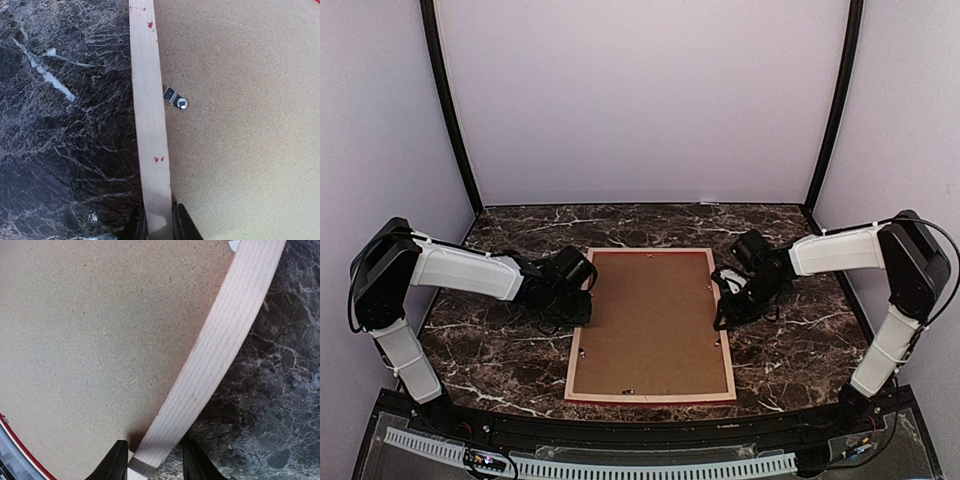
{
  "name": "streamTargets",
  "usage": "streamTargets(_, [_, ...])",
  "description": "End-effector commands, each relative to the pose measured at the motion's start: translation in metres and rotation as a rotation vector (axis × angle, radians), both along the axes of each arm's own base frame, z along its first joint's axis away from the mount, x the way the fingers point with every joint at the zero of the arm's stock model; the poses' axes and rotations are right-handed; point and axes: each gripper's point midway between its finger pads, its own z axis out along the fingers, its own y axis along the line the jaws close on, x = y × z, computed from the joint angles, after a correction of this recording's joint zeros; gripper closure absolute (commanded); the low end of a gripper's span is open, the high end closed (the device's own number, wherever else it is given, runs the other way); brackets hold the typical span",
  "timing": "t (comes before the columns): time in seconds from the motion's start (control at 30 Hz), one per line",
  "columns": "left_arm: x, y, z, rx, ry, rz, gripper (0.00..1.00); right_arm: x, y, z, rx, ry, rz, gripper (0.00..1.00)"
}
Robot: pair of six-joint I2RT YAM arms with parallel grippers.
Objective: Put the photo into the frame
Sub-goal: Rotate the photo frame at the center of the board.
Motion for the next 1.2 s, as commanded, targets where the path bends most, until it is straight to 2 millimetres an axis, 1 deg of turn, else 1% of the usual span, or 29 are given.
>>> streamTargets(0.0, [-0.031,0.004,-0.014,0.030,0.106,-0.070,0.81,0.019,-0.003,-0.001,-0.035,-0.036,-0.033,0.65])
streamTargets(0.07, [-0.031,0.002,-0.011,0.018,0.102,-0.070,0.74,0.025,-0.004,-0.001,-0.059,-0.052,-0.034,0.67])
streamTargets(0.1, [-0.030,0.002,-0.008,0.011,0.097,-0.070,0.68,0.028,-0.006,-0.001,-0.073,-0.059,-0.035,0.69])
streamTargets(0.27, [-0.027,0.002,0.008,-0.001,0.056,-0.080,0.54,0.036,-0.002,-0.006,-0.074,-0.057,-0.004,0.80])
streamTargets(0.37, [-0.022,0.002,0.023,-0.002,0.016,-0.100,0.43,0.042,0.000,-0.008,-0.085,-0.062,0.022,0.86])
streamTargets(0.43, [-0.020,0.003,0.031,0.011,-0.003,-0.118,0.38,0.047,0.002,-0.007,-0.091,-0.076,0.038,0.88])
streamTargets(0.6, [-0.012,0.005,0.051,0.057,-0.045,-0.169,0.33,0.063,0.008,-0.006,-0.111,-0.106,0.098,0.91])
streamTargets(0.7, [-0.004,0.001,0.070,0.051,-0.086,-0.203,0.31,0.069,0.013,-0.009,-0.113,-0.111,0.156,0.92])
streamTargets(0.8, [0.006,-0.004,0.093,0.041,-0.141,-0.251,0.25,0.072,0.023,-0.011,-0.085,-0.121,0.223,0.93])
streamTargets(0.87, [0.013,-0.005,0.102,0.033,-0.159,-0.267,0.21,0.073,0.029,-0.012,-0.077,-0.124,0.269,0.94])
streamTargets(0.97, [0.027,-0.002,0.109,0.002,-0.166,-0.270,0.18,0.072,0.037,-0.016,-0.086,-0.122,0.341,0.94])
streamTargets(1.0, [0.030,-0.006,0.111,-0.019,-0.167,-0.286,0.17,0.072,0.039,-0.018,-0.088,-0.120,0.363,0.94])
streamTargets(1.03, [0.035,-0.003,0.111,-0.029,-0.168,-0.280,0.17,0.071,0.042,-0.018,-0.087,-0.122,0.389,0.94])
streamTargets(1.07, [0.038,-0.006,0.112,-0.045,-0.171,-0.293,0.15,0.071,0.046,-0.019,-0.083,-0.123,0.410,0.94])
streamTargets(1.1, [0.043,-0.003,0.110,-0.048,-0.167,-0.285,0.15,0.071,0.050,-0.019,-0.079,-0.121,0.428,0.94])
streamTargets(1.13, [0.046,-0.004,0.112,-0.054,-0.175,-0.298,0.13,0.070,0.055,-0.018,-0.069,-0.124,0.448,0.94])
streamTargets(1.17, [0.051,-0.001,0.109,-0.048,-0.168,-0.293,0.13,0.070,0.059,-0.017,-0.060,-0.126,0.465,0.94])
